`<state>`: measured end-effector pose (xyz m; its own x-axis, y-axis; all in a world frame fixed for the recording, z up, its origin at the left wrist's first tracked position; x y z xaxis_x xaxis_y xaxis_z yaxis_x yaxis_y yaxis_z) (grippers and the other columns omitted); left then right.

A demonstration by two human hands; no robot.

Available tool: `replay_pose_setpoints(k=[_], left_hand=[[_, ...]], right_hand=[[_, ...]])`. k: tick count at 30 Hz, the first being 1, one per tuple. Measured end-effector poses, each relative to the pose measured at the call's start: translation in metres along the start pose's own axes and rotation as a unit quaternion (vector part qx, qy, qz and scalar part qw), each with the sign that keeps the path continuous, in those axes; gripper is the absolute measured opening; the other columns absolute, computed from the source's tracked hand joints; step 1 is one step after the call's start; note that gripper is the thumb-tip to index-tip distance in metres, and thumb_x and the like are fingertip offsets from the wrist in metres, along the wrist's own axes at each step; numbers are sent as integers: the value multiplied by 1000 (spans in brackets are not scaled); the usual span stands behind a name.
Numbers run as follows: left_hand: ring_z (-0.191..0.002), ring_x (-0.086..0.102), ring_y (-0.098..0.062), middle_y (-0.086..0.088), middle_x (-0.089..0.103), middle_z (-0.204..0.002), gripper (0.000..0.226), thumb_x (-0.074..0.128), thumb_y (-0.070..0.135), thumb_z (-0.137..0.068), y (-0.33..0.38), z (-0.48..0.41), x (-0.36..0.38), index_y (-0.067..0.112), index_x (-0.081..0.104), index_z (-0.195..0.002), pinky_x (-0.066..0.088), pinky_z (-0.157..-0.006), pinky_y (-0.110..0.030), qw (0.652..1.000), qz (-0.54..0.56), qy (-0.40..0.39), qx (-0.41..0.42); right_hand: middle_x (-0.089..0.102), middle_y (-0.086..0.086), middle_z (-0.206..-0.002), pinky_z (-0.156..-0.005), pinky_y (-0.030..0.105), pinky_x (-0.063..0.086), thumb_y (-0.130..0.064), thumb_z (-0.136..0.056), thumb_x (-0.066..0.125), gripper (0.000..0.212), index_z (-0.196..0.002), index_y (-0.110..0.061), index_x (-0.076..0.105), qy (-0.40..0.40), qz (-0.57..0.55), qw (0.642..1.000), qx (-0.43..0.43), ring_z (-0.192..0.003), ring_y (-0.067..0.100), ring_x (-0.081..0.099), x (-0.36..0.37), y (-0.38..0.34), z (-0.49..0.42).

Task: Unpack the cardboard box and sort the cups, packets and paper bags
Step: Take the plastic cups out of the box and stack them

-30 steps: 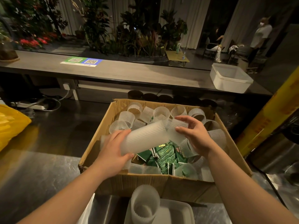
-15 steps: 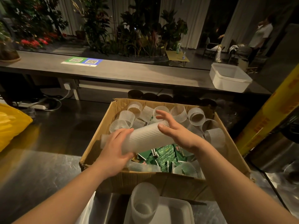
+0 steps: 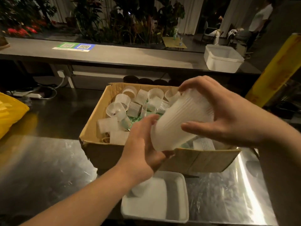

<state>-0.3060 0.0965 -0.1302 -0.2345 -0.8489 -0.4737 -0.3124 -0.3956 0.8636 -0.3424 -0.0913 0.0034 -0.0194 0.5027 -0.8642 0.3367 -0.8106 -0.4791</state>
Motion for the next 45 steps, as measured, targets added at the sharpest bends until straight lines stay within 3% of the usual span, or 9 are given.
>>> replay_pose_setpoints(k=[9,16,21,24,26,29,36,41,45], left_hand=[[-108,61,-10,17,61,-116,71,80,48,-52,-29,65,92,50,42,-112,55,-91,-43,986,20,-66,-149],[-106,58,-15,9,58,-115,55,79,27,-80,-65,68,127,40,41,-117,53,-96,-41,952,-13,-85,-293],[-80,49,-11,2,52,-92,8,45,14,-108,-71,72,125,22,47,-107,46,-87,-32,905,119,-105,-394],[-85,52,-15,-1,55,-95,9,43,12,-109,-73,72,133,21,47,-110,43,-78,-31,867,148,-72,-470],[-106,56,-22,-5,59,-114,24,50,12,-106,-74,68,137,20,48,-128,47,-95,-36,850,150,-82,-498],[-124,52,-28,-7,57,-130,40,55,12,-103,-83,64,139,22,46,-141,42,-109,-43,837,152,-96,-517],[-118,58,-35,-10,62,-124,24,45,14,-104,-85,57,140,23,49,-126,46,-111,-52,819,233,-58,-522],[-99,60,-28,-8,64,-104,38,42,-5,-97,-27,56,96,16,55,-126,51,-100,-51,876,224,-49,-424],[-110,63,-26,-12,65,-112,36,46,-15,-97,23,27,38,13,62,-113,57,-97,-41,898,316,-26,-305]], right_hand=[[33,-21,-134,-90,14,43,-58,-83,71,71,-140,-48,29,-123,176,977,-15,-114,-1,37,64,15,51],[38,-8,-139,-104,33,47,-50,-79,80,75,-140,-34,40,-156,170,973,-35,-124,12,40,133,60,49],[40,-1,-141,-104,39,47,-42,-82,81,75,-143,-29,40,-208,203,956,-44,-124,21,40,163,82,45],[40,2,-142,-101,41,49,-41,-85,78,75,-147,-28,38,-227,213,949,-48,-123,23,40,176,89,43],[39,1,-144,-98,42,52,-42,-86,77,76,-148,-29,36,-225,214,950,-48,-124,23,41,179,92,41],[39,1,-147,-95,42,53,-49,-86,75,79,-151,-31,33,-218,239,945,-57,-127,24,42,177,92,40],[47,0,-146,-100,45,47,-52,-90,68,72,-151,-31,37,-198,289,933,-87,-131,24,41,170,84,37],[56,-9,-138,-104,35,45,-53,-92,65,56,-143,-31,53,-146,192,969,-56,-124,13,49,124,74,16],[65,-17,-111,-90,27,57,-37,-95,67,30,-124,-30,64,-54,40,995,75,-98,-1,63,81,89,-17]])
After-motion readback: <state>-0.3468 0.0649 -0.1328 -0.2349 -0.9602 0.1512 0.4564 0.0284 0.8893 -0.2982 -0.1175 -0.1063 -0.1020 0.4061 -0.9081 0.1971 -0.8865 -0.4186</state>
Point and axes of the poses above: each hand's wrist, its own z-axis away from the middle knuckle, its own x-axis out of the palm, y = z × x, the point moved 2 cm from there along -z, towards the middle knuckle
